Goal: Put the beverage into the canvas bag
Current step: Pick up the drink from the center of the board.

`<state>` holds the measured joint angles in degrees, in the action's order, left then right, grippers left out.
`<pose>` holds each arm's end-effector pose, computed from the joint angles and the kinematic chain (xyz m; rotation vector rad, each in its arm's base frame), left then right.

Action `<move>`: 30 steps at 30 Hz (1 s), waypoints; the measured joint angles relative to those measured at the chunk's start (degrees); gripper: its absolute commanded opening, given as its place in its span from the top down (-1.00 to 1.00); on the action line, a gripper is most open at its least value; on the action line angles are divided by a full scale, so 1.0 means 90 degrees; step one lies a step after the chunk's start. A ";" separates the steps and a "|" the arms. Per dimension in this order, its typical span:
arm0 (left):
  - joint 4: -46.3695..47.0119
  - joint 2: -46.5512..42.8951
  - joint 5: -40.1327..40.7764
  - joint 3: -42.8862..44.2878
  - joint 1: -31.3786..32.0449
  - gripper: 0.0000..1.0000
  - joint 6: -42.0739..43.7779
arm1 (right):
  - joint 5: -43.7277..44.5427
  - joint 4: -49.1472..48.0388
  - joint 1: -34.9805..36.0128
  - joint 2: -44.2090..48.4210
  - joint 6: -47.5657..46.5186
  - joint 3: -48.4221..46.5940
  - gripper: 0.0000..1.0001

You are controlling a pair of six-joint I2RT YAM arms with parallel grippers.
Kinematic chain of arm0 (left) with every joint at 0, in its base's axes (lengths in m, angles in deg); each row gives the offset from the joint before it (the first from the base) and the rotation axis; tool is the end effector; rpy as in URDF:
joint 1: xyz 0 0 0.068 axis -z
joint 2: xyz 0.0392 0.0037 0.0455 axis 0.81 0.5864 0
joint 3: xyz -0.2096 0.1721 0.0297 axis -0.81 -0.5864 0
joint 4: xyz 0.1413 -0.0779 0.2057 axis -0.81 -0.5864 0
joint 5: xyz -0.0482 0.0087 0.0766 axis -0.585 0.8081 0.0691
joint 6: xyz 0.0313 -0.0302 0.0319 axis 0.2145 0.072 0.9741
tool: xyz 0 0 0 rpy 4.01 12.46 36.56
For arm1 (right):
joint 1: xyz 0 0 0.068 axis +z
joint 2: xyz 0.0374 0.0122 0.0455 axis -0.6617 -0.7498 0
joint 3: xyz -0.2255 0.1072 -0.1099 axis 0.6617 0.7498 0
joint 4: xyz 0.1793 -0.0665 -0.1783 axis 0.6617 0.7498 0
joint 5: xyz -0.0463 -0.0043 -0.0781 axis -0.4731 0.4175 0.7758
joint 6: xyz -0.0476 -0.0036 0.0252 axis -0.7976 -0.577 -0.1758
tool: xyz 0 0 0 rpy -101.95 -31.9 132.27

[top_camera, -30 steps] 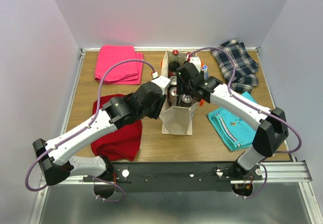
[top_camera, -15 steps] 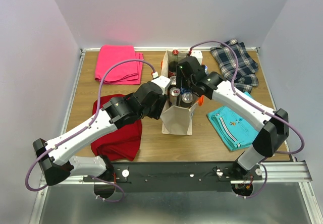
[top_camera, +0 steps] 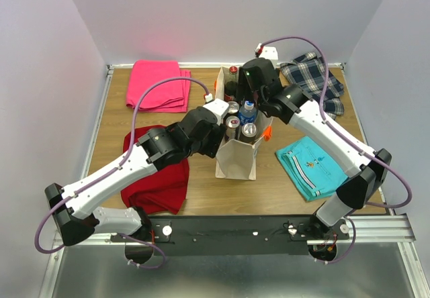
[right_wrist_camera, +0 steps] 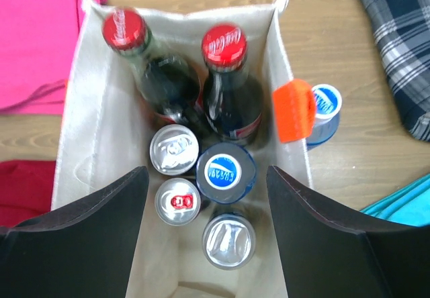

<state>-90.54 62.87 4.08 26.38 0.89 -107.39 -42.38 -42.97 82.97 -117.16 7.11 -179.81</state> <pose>0.1505 -0.1975 0.3682 0.5847 2.1977 -0.3462 0.2797 0.2230 0.3935 0.0308 2.0877 0.1180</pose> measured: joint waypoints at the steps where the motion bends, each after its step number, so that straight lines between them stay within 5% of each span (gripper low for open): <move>1: 0.0029 0.0017 0.0017 0.0015 0.0000 -0.33 0.0029 | 0.0075 0.0100 0.0000 0.0000 -0.0017 -0.0141 -0.57; 11: 0.0267 0.0219 0.0262 0.0367 0.0000 -0.43 0.0214 | 0.0199 0.0333 -0.0097 0.0148 -0.0090 -0.0731 -0.57; 20: 0.0267 0.0612 0.0367 0.0952 -0.0216 -0.44 0.0160 | -0.0017 0.0775 -0.1107 0.0316 0.0104 -0.0806 -0.57; 30: 0.0318 0.0629 -0.0350 0.1020 -0.1156 -0.45 -0.0107 | -0.0707 0.1202 -0.1802 0.0078 0.0316 -0.0826 -0.32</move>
<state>-87.68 68.53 0.93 35.56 -9.52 -108.36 -48.74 -32.15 66.75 -116.47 9.95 -187.24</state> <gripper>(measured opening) 0.722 0.716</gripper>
